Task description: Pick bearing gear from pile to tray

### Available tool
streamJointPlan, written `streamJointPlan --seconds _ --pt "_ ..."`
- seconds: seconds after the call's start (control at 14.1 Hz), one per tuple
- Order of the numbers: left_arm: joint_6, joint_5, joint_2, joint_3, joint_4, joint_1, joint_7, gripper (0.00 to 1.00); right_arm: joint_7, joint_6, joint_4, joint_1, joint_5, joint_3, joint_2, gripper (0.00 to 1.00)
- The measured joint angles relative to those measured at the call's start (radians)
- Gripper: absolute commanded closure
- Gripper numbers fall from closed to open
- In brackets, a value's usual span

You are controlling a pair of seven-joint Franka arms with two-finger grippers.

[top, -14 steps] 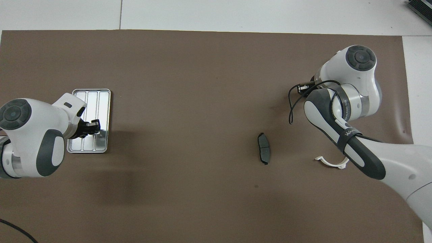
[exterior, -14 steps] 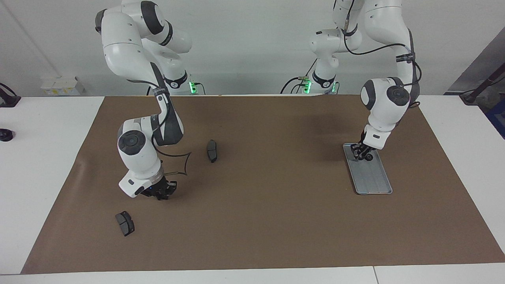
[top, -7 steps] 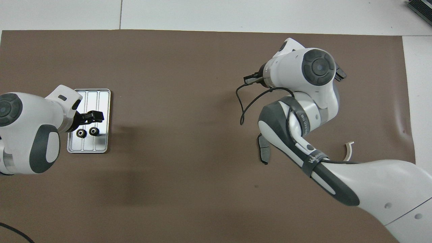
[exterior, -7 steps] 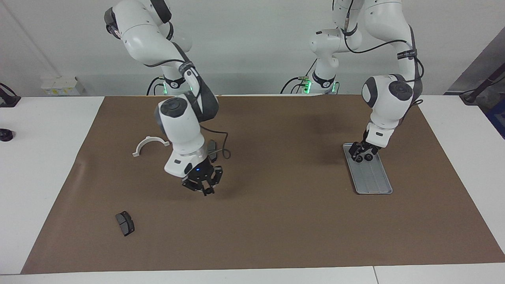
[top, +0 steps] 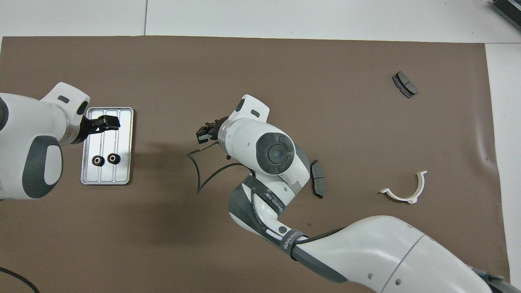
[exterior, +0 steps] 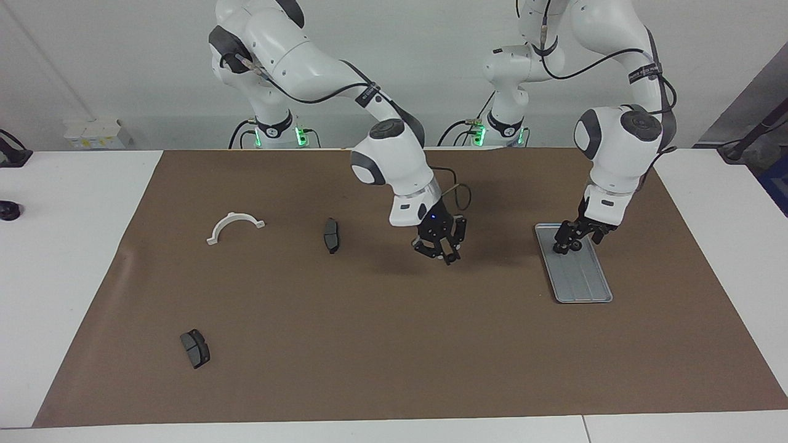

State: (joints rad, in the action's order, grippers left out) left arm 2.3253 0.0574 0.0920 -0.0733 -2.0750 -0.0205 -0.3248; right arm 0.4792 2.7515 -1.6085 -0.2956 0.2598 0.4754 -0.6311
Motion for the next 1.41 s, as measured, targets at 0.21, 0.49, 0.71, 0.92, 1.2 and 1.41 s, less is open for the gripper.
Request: streamJointPlan --seconds 0.21,0.49,0.71,0.92,1.2,1.41 --pt "0.016 0.0 0.007 -0.002 0.004 0.013 -0.024 0.0 0.073 0.039 0.056 -0.101 0.0 -0.064 -0.067 0.44" --pt "0.02 -0.001 0.012 -0.004 0.011 0.059 -0.079 0.0 0.154 0.054 0.108 -0.176 0.0 -0.128 -0.101 0.0" --pt "0.02 -0.001 0.013 -0.005 0.022 0.144 -0.216 0.0 0.157 0.022 0.134 -0.172 0.001 -0.154 -0.1 0.0" --pt "0.031 0.0 0.056 -0.005 0.034 0.239 -0.388 0.0 0.134 -0.159 0.203 -0.117 0.001 -0.174 -0.071 0.0" --pt "0.051 0.011 0.164 -0.005 0.066 0.36 -0.603 0.21 -0.041 -0.487 0.242 0.112 -0.037 -0.087 0.06 0.0" --pt "0.092 0.023 0.219 -0.004 0.067 0.404 -0.662 0.33 -0.139 -0.65 0.243 0.288 -0.069 -0.035 0.144 0.0"
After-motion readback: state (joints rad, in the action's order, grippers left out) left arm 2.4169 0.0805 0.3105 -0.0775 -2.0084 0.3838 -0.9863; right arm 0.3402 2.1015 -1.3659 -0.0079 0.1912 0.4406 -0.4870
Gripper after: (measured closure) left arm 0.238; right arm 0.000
